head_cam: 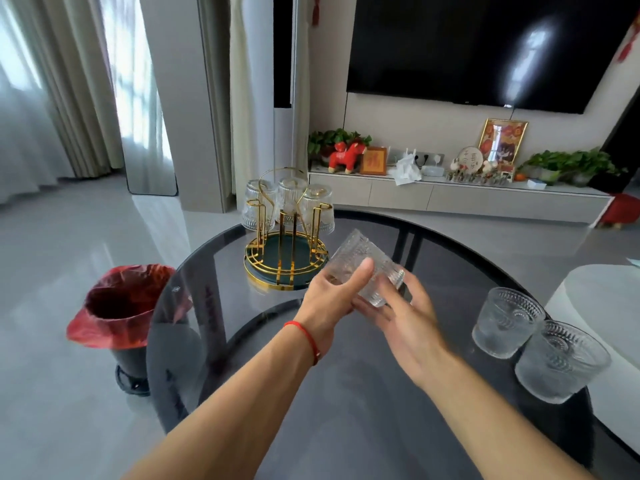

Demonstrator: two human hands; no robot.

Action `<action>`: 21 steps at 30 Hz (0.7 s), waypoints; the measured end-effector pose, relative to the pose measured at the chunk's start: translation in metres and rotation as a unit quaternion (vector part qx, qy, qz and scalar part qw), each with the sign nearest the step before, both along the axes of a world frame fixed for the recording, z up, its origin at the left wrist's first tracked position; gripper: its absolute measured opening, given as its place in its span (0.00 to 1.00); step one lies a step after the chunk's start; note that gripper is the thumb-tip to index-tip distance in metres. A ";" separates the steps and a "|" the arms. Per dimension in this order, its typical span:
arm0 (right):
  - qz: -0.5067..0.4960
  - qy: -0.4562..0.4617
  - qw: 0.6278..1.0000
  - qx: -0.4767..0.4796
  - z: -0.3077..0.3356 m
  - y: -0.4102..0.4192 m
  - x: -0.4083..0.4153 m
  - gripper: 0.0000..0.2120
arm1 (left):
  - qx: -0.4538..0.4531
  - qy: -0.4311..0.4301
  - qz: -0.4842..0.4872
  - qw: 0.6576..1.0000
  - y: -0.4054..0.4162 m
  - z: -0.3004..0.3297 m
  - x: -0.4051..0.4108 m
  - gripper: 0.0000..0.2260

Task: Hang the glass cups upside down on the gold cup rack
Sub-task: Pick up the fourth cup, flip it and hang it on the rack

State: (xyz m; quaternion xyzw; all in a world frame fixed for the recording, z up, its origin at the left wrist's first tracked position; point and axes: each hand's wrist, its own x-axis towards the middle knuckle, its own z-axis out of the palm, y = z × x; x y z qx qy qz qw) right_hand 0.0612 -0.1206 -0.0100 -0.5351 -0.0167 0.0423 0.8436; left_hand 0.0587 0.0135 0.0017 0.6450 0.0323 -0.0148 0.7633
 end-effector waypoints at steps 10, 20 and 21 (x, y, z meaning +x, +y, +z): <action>-0.043 -0.249 0.918 -0.305 0.101 0.064 0.083 0.32 | 0.565 -0.048 0.038 0.823 0.084 -0.061 0.044 0.27; 0.015 -0.354 0.772 -0.529 0.143 0.158 0.138 0.33 | 0.584 -0.049 0.044 0.809 0.086 -0.059 0.050 0.30; 0.020 -0.346 0.765 -0.543 0.138 0.161 0.141 0.34 | 0.576 -0.050 0.043 0.815 0.087 -0.057 0.050 0.30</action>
